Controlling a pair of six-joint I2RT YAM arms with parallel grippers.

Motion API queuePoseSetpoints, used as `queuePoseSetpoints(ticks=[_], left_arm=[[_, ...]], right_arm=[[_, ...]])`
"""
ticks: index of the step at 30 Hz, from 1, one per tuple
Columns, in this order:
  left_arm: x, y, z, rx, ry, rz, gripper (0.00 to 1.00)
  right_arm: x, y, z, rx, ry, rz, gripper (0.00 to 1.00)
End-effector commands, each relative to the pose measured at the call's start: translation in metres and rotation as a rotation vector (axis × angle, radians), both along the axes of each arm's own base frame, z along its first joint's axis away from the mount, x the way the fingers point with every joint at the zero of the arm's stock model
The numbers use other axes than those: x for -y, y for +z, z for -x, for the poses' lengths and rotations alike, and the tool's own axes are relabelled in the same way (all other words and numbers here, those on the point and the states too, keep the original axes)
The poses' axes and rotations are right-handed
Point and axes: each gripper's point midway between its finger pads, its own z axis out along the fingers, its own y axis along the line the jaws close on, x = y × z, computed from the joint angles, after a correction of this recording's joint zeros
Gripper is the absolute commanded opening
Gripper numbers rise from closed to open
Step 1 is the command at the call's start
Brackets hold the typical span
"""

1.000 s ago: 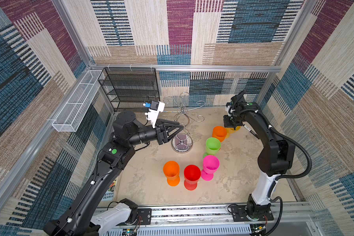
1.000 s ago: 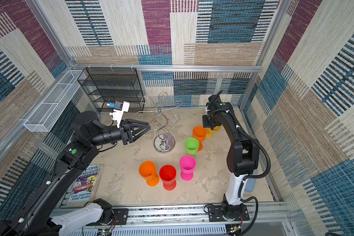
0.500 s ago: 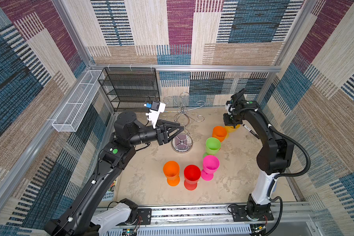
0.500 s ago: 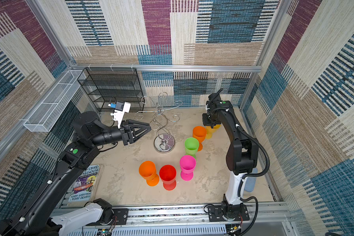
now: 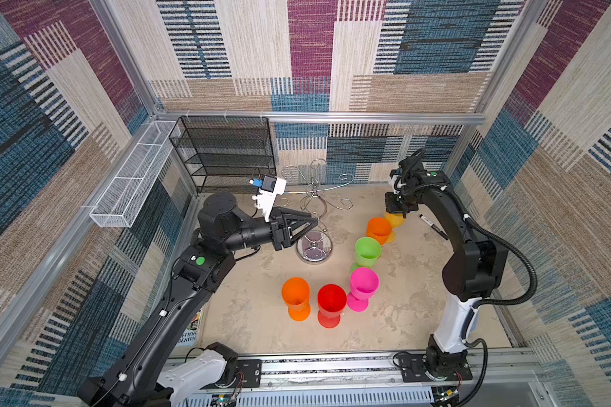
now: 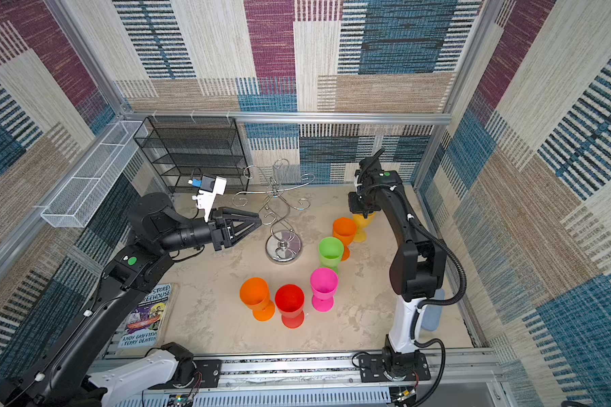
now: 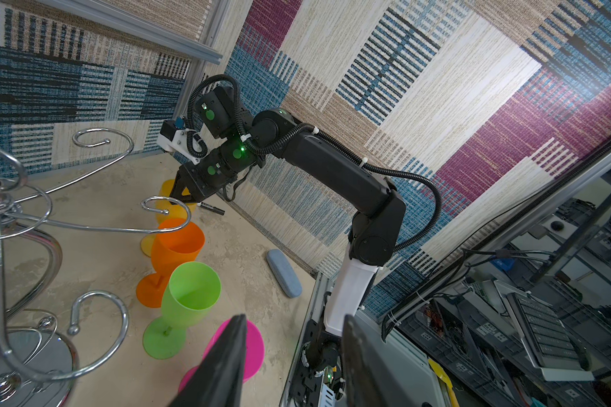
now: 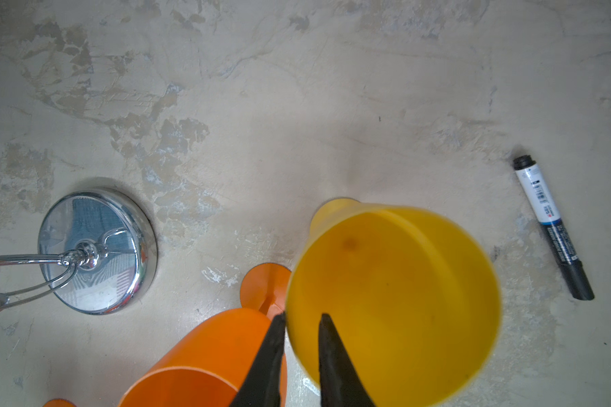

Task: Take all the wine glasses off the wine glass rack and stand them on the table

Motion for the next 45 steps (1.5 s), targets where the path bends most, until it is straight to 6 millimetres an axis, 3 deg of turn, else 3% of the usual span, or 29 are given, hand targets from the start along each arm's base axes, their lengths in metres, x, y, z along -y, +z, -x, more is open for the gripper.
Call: queuePoseSetpoints(ticks=[1,11,14,17,20,22,25,29,31,34,39,45], left_arm=[[0.001,0.005,0.002,0.013,-0.013,0.016,0.47],[-0.002,0.005,0.001,0.018,0.007,0.002,0.47],[-0.008,0.001,-0.004,0.034,0.063,-0.050,0.47],[-0.018,-0.002,-0.011,0.061,0.150,-0.110,0.47],[-0.036,-0.005,-0.024,0.087,0.285,-0.168,0.48],[-0.051,-0.009,-0.033,0.105,0.393,-0.219,0.49],[-0.085,-0.018,-0.049,0.148,0.598,-0.314,0.52],[-0.141,-0.040,-0.069,0.215,0.915,-0.463,0.55],[-0.168,-0.054,-0.077,0.234,1.071,-0.528,0.56],[-0.200,-0.083,-0.082,0.247,1.266,-0.585,0.62],[-0.216,-0.140,-0.095,0.273,1.389,-0.667,0.69],[-0.220,-0.205,-0.111,0.235,1.387,-0.683,0.76]], right_arm=[[-0.002,0.014,0.000,0.036,0.007,-0.015,0.23],[-0.003,0.054,0.007,0.139,0.002,-0.038,0.25],[-0.003,0.084,0.011,0.236,-0.005,-0.061,0.26],[-0.002,0.127,0.018,0.418,-0.015,-0.090,0.28],[0.002,0.172,0.037,0.634,-0.021,-0.116,0.33],[0.009,0.189,0.054,0.756,-0.030,-0.102,0.35],[0.028,0.210,0.087,0.939,-0.086,-0.059,0.54],[0.049,0.197,0.113,1.026,-0.175,-0.001,0.71],[0.057,0.182,0.118,1.019,-0.217,0.018,0.86],[0.063,0.160,0.124,1.032,-0.257,0.015,0.90],[0.070,0.130,0.133,1.074,-0.316,-0.019,1.00],[0.065,0.106,0.127,1.033,-0.328,-0.073,1.00]])
